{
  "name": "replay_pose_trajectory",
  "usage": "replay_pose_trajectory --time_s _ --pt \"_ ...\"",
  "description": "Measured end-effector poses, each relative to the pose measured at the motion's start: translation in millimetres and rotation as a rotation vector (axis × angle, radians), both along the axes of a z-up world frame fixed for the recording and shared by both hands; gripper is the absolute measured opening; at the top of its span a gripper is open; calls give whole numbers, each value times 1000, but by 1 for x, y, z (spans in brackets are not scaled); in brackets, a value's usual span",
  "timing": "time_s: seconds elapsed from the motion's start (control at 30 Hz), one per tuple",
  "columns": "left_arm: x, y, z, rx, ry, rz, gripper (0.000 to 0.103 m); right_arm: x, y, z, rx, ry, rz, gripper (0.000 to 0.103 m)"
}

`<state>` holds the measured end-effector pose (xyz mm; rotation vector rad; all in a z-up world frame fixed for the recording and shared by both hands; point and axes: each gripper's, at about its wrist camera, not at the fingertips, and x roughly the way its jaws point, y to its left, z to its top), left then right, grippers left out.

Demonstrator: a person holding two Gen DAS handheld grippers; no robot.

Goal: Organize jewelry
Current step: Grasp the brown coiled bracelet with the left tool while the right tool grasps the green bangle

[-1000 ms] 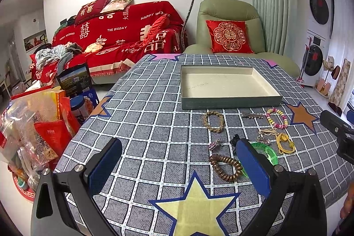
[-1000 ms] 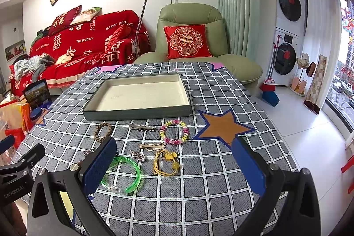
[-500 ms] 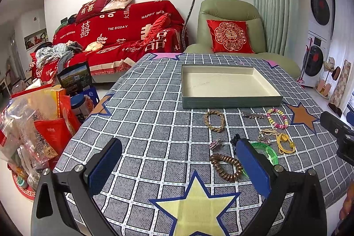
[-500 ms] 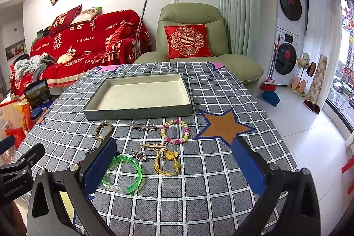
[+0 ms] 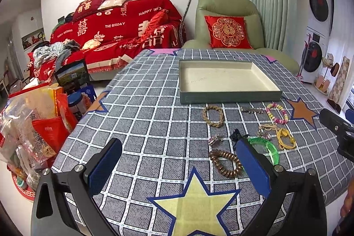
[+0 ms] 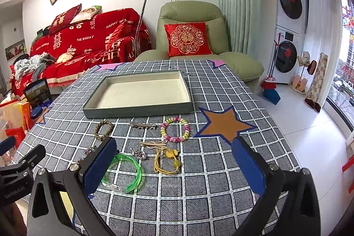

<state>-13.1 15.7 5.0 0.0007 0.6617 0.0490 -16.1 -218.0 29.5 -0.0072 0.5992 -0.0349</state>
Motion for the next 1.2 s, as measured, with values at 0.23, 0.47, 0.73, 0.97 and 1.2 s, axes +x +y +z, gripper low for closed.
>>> replay_pose_trajectory --time_s 0.23,0.47,0.73,0.97,1.2 --pt "26 -1 -31 -25 157 -48 103 15 1 -27 -11 161 26 103" --pt "48 -5 -57 -74 279 -99 103 33 -9 -62 67 341 39 103" --pt "68 -11 -73 -74 371 -111 103 52 7 -75 92 437 62 98" --pt "73 -20 -77 -31 399 -135 103 61 23 -85 84 516 83 61" --pt "71 -36 -78 3 407 -203 77 61 39 -89 43 537 114 41"
